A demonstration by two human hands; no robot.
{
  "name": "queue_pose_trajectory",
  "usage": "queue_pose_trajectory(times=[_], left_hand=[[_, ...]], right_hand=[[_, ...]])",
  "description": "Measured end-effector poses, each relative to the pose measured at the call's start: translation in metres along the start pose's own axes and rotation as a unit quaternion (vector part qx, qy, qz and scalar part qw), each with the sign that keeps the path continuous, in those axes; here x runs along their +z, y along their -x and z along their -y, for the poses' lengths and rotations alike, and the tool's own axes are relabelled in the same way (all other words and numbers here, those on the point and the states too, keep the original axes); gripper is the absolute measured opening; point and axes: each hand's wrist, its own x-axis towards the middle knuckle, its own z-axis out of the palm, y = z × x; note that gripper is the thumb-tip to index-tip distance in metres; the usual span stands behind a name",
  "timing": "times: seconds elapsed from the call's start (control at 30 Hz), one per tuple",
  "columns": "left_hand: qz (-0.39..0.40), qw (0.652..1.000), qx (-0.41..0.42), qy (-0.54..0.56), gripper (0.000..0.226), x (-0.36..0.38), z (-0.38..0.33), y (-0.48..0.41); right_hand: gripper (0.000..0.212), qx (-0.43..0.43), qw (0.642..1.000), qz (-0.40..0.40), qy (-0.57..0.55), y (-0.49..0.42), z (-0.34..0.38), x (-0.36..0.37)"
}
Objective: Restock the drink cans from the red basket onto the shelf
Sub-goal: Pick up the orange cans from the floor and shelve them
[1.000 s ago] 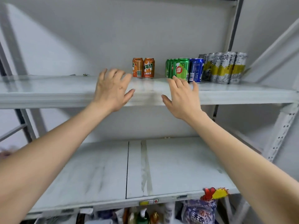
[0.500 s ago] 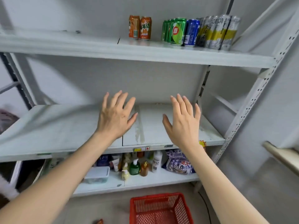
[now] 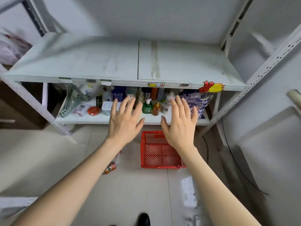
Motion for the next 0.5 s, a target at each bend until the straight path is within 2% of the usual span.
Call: queue_pose_trajectory(times=[0.2, 0.5], left_hand=[[0.080, 0.997, -0.012, 0.011, 0.051, 0.042, 0.013, 0.089], [0.177, 0.982, -0.058, 0.024, 0.052, 0.105, 0.065, 0.192]], right_hand=[[0.063, 0.016, 0.995, 0.099, -0.013, 0.070, 0.029, 0.045], [0.063, 0.031, 0.978, 0.207, -0.020, 0.141, 0.079, 0.117]])
